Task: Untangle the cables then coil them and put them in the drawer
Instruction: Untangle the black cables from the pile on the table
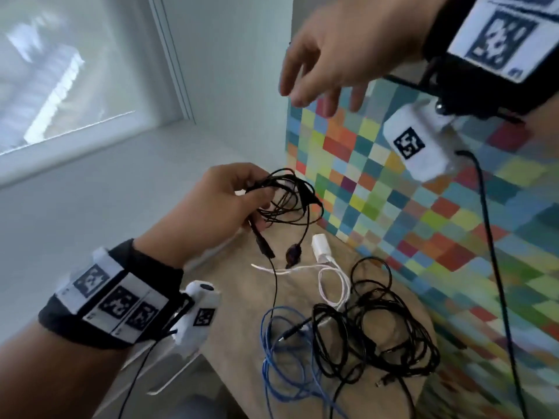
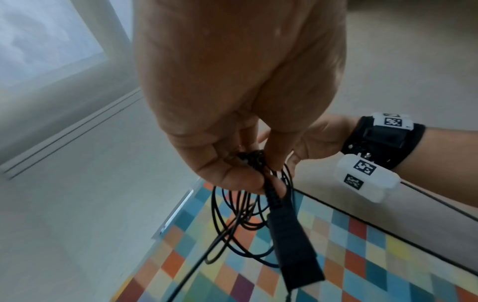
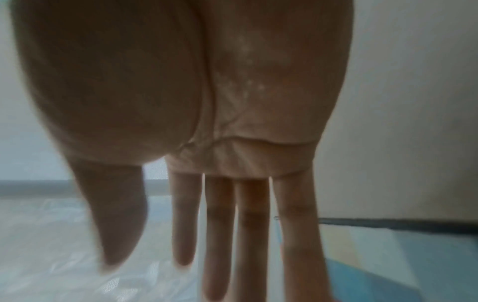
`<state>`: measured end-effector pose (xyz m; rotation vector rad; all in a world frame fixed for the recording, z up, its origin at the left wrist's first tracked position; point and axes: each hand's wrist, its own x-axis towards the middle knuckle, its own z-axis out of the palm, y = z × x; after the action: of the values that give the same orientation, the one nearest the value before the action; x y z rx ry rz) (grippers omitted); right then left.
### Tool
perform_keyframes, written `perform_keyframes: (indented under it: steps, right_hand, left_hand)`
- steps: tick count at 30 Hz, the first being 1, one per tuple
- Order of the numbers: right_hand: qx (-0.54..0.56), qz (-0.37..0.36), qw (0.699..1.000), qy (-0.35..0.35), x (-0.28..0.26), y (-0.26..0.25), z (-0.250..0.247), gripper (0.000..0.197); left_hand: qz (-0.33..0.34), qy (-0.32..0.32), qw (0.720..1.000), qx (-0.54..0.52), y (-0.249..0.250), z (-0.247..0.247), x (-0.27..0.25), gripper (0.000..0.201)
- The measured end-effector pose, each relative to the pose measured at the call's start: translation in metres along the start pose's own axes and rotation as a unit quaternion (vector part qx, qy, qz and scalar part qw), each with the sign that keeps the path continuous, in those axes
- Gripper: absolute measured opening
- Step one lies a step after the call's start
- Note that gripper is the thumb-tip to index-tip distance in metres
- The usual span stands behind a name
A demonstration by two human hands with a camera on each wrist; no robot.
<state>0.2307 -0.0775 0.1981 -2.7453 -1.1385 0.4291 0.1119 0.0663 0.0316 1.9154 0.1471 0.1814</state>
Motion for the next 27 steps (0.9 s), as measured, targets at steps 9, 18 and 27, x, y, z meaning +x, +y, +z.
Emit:
perform_keyframes:
  steps: [9, 18, 27]
  right_hand:
    - [0.015, -0.003, 0.999, -0.039, -0.043, -0.007, 0.095, 0.038]
    - [0.003, 0.014, 0.999, 0.036, -0.146, -0.045, 0.059, 0.041]
    - [0.087, -0.072, 0.978, 0.173, -0.187, -0.065, 0.116, 0.022]
  left_hand:
    - [0.135, 0.081, 0.987, -0.034, -0.007, -0.017, -0.058, 0.004]
    - [0.176, 0.065, 0.981, 0.049, 0.059, -0.029, -0.119, 0.003]
    - [0.225, 0.112, 0.968, 0.021, 0.081, -0.003, -0.176, 0.007]
